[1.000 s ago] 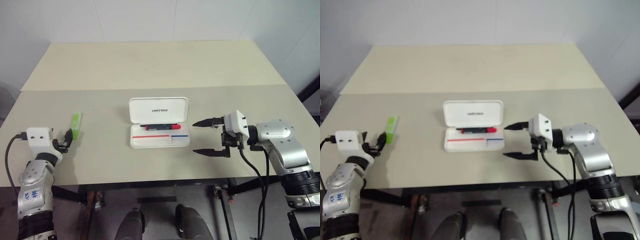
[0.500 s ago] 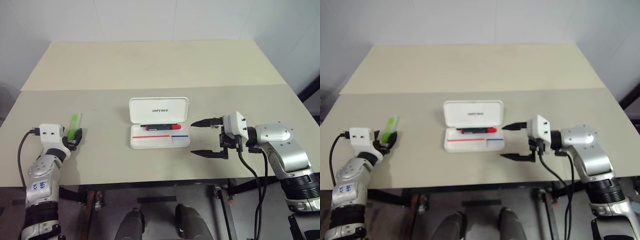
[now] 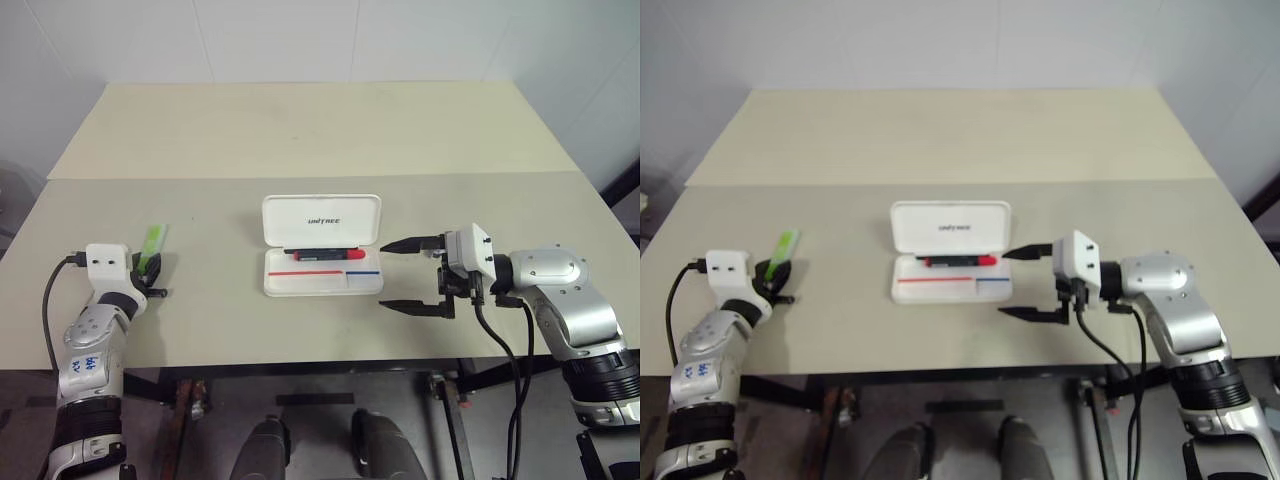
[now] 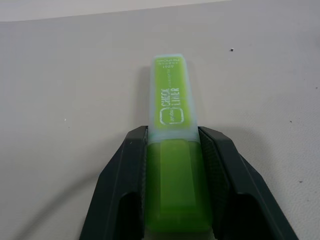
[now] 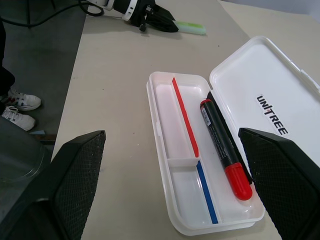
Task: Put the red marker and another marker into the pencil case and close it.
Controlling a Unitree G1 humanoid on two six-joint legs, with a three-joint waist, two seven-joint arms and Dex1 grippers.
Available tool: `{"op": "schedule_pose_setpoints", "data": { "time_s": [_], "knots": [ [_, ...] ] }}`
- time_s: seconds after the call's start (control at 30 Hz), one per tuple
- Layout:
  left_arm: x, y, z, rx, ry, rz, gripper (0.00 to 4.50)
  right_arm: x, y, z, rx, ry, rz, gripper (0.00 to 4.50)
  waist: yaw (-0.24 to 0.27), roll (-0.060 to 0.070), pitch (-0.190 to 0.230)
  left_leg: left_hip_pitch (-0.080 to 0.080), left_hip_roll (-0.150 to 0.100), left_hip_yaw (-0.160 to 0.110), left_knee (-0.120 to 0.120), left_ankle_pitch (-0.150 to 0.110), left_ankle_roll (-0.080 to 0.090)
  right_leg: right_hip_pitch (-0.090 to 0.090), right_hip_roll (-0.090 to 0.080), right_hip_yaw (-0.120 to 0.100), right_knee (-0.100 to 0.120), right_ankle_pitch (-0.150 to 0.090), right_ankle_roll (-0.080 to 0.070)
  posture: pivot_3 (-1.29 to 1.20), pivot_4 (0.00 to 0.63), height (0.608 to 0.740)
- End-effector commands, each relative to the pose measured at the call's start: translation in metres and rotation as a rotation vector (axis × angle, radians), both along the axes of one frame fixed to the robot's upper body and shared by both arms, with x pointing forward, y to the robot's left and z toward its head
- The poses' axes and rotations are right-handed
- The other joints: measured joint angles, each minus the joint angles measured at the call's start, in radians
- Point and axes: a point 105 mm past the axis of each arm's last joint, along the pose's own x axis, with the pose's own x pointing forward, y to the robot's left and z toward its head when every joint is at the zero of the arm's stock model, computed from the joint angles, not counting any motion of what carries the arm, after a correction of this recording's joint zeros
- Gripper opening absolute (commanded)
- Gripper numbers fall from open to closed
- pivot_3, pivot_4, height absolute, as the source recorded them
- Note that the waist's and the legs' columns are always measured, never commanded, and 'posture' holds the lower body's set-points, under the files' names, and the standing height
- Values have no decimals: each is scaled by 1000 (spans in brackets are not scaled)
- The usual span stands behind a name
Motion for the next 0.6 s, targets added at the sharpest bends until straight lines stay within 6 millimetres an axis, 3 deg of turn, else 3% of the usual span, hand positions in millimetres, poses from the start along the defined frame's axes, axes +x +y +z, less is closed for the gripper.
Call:
{"op": "schedule_pose_setpoints", "data": {
  "time_s": [0.03, 0.17, 0.3, 0.37, 0.6],
  "knots": [
    [5, -24, 46, 16, -206, -112, 1105, 0, -4, 9, 20, -38, -13, 4500, 1, 0, 0, 0, 0, 0, 0, 0, 0, 0, 0, 0, 0, 0, 0, 0, 150, 740],
    [2, -71, 88, -4, -404, -352, 1105, 3, -9, 1, 20, -27, -38, 4500, 5, 0, 0, -2, 0, -1, 0, 0, 0, 0, -1, -1, -2, 0, 0, 0, 150, 740],
    [-3, -99, 103, 56, -480, -517, 1105, 4, -15, -4, 20, -27, -60, 4500, 2, 0, 0, -2, -1, 0, 0, 0, 0, 0, -1, -1, -3, 0, 0, 0, 150, 740],
    [-11, -129, 115, 100, -537, -710, 1105, 5, -20, -6, 17, -31, -92, 4500, -2, 0, 0, -2, -1, 1, -1, 0, 0, 0, 0, 0, -3, 0, 0, 0, 150, 740],
    [-29, -178, 115, 140, -509, -1130, 1105, 1, -32, -8, 18, -35, -160, 4500, 0, 0, 0, -1, -1, 1, 1, 0, 0, 0, 1, 0, -2, 0, 0, 0, 150, 740]
  ]
}}
